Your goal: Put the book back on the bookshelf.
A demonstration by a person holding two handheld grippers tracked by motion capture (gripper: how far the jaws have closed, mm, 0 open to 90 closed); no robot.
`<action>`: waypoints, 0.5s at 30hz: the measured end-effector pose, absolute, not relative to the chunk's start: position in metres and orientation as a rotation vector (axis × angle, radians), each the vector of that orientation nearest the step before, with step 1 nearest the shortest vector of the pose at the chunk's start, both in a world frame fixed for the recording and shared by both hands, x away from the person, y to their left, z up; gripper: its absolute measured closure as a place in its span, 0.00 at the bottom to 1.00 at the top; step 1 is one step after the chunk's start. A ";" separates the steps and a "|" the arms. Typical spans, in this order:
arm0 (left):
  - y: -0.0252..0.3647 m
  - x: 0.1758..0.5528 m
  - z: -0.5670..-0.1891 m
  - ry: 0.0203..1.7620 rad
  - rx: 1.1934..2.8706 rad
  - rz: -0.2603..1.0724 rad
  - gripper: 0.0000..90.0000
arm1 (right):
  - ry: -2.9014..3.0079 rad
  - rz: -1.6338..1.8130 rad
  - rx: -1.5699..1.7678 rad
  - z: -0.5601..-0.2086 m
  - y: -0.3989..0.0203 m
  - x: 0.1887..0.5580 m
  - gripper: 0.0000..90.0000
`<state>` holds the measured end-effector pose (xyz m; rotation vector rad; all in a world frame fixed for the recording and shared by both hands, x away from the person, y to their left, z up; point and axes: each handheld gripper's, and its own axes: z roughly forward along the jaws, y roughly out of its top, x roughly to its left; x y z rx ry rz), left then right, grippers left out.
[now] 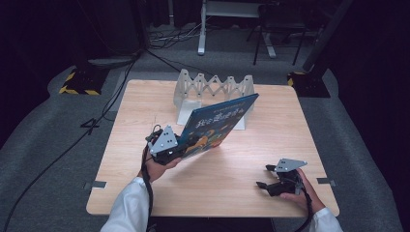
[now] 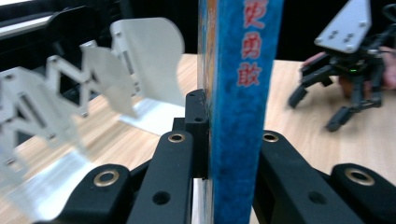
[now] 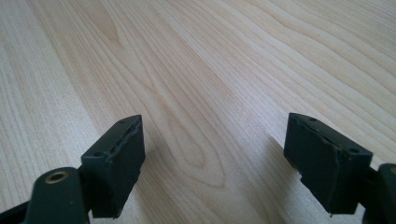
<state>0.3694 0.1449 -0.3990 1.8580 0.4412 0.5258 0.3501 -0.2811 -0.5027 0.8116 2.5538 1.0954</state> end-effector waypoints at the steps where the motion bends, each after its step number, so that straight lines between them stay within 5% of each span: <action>1: 0.146 0.370 -0.397 0.458 1.870 0.546 0.92 | 2.557 1.096 0.810 -0.503 -0.281 0.350 0.23; 15: 0.173 0.382 -0.396 0.562 1.891 0.614 0.92 | 2.560 1.099 0.804 -0.503 -0.281 0.350 0.23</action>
